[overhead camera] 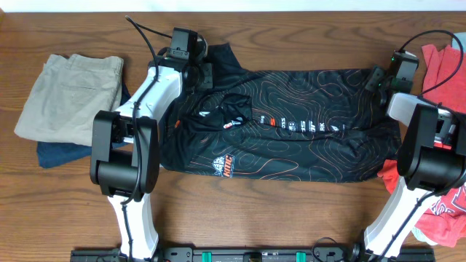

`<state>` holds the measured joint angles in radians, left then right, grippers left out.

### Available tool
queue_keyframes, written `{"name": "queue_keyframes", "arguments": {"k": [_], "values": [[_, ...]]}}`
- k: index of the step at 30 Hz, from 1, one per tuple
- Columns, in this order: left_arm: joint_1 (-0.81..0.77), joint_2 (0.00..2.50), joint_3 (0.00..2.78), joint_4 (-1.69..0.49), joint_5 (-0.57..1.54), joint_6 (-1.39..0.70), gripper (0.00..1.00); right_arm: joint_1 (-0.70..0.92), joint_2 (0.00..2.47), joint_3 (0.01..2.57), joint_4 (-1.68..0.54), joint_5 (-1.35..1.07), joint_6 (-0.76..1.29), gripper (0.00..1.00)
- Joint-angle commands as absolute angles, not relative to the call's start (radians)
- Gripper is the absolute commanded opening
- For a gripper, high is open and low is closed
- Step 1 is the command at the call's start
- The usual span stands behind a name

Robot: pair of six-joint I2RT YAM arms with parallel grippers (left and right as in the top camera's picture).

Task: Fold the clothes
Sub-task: 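Fold the jersey's top half down toward the bottom edge with both grippers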

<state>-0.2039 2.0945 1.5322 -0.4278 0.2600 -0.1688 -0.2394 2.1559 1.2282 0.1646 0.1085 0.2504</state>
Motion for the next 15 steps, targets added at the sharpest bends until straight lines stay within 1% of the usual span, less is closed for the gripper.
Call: {"name": "queue_keyframes", "arguments": {"k": [1, 2, 3, 4, 7, 15], "values": [[-0.199, 2.091, 1.534, -0.436, 0.265, -0.177, 0.1, -0.25, 2.195, 1.242, 0.155, 0.124, 0.266, 0.22], [-0.199, 2.091, 1.534, -0.439, 0.265, -0.177, 0.1, -0.25, 2.195, 1.242, 0.149, 0.125, 0.266, 0.12], [-0.199, 2.091, 1.534, -0.443, 0.265, -0.177, 0.1, -0.25, 2.194, 1.243, 0.144, 0.124, 0.266, 0.06], [-0.199, 2.091, 1.534, -0.451, 0.265, -0.177, 0.1, -0.251, 2.191, 1.244, 0.13, 0.124, 0.266, 0.01], [-0.187, 2.086, 1.534, -0.461, 0.265, -0.177, 0.06, -0.253, 2.168, 1.251, 0.068, 0.125, 0.266, 0.01], [-0.128, 1.973, 1.534, -0.499, 0.266, -0.177, 0.06, -0.274, 2.0, 1.263, -0.196, 0.127, 0.265, 0.01]]}}
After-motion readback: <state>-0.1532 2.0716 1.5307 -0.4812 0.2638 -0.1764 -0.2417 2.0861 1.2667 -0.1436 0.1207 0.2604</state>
